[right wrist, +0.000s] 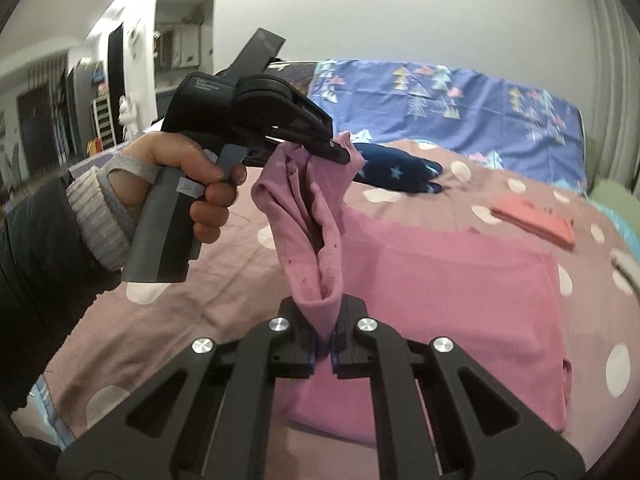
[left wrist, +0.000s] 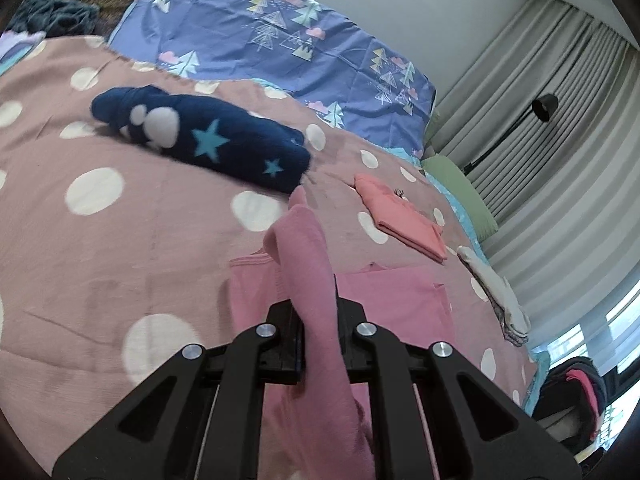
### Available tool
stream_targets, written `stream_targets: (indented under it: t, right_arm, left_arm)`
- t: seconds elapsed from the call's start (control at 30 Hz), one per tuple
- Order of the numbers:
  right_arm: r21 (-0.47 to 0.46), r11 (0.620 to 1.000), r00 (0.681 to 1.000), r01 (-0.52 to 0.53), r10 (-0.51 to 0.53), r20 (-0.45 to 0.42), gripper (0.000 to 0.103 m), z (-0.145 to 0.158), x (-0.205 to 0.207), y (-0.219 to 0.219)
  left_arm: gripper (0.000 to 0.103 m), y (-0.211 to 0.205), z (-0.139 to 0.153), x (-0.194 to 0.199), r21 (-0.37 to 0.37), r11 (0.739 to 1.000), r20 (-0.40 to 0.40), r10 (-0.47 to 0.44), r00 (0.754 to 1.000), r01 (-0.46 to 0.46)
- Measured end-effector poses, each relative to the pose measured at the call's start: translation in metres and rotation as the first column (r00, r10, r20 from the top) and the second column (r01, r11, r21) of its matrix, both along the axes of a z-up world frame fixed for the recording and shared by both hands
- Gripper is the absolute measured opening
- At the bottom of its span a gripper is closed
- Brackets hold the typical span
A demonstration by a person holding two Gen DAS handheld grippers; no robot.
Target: Fold small clothes
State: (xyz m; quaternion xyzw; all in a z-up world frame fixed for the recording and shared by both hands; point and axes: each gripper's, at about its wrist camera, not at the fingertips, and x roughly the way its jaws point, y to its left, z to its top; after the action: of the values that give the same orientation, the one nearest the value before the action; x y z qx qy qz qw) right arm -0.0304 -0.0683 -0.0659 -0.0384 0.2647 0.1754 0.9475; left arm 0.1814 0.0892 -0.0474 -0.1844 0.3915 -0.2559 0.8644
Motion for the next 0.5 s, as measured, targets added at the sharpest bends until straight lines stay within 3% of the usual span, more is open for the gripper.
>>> stream_targets:
  t: [0.3, 0.5]
  right_arm:
    - [0.175, 0.981, 0.995, 0.084, -0.073, -0.071, 0.004, -0.004, -0.002, -0.087]
    - [0.236, 0.962, 0.989, 0.138, -0.119, -0.091, 0.004, -0.013, -0.007, -0.131]
  left_arm:
    - [0.008, -0.082, 0.012, -0.001, 0.096, 0.995, 0.022, -0.033, 0.999, 0.031]
    - [0.008, -0.146, 0.010, 0.006, 0.200, 0.978, 0.012, -0.071, 0.997, 0.068]
